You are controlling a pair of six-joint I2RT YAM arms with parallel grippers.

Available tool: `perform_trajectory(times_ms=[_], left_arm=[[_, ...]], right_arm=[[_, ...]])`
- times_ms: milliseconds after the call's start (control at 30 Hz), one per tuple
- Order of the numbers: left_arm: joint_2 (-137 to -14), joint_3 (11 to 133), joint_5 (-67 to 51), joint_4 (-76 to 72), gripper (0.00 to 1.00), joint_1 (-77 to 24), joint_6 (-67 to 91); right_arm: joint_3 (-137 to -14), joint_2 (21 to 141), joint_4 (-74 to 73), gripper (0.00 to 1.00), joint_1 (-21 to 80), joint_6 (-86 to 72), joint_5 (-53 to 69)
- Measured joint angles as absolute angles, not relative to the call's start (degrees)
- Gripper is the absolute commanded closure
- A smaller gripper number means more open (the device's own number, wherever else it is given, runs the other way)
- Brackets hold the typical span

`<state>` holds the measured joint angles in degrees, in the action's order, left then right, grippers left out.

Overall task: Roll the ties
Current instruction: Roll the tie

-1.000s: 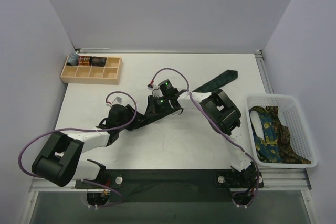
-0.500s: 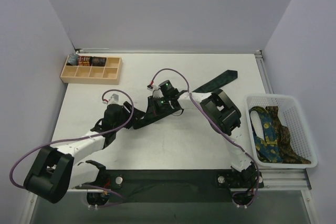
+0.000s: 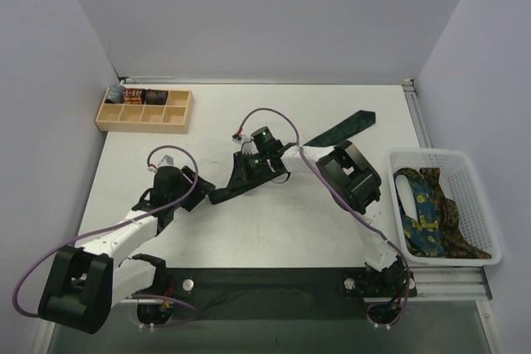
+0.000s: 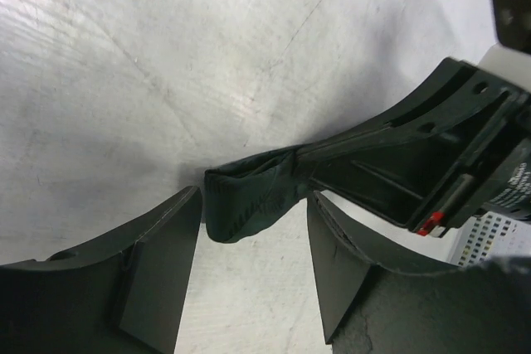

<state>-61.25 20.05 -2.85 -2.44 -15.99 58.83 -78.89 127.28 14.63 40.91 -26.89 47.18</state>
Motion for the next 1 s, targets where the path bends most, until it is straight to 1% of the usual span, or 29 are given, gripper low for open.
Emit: perform_trajectory(times_ms=[233, 467, 600, 800, 900, 1000], left_arm=[[-67.5, 20.1, -8.4, -3.3, 0.37, -15.3, 57.5], [-70.5, 20.1, -12.1, -6.7, 0.44, -14.9, 56.4], [-71.7, 20.1, -13.5, -7.6, 0.51, -14.6, 56.2], [-71.7, 19.9, -13.5, -7.2, 0.58, -14.5, 55.5], [-71.5, 19.6, -13.4, -7.1, 0.66, -14.5, 55.2], [-71.5, 19.5, -13.3, -7.0, 0.76, -14.5, 55.0]], right_arm=[[-78.9, 127.3, 14.7, 1.0, 40.9, -26.9, 47.2], [-78.8, 127.3, 14.8, 1.0, 40.9, -26.8, 47.2], [-78.8, 127.3, 14.9, 1.0, 40.9, -26.7, 47.3], [-78.7, 127.3, 15.2, 1.0, 40.9, -26.6, 47.4], [-78.6, 127.3, 15.2, 1.0, 40.9, -26.5, 47.4], [-78.6, 127.3, 15.2, 1.0, 40.9, -26.5, 47.4]])
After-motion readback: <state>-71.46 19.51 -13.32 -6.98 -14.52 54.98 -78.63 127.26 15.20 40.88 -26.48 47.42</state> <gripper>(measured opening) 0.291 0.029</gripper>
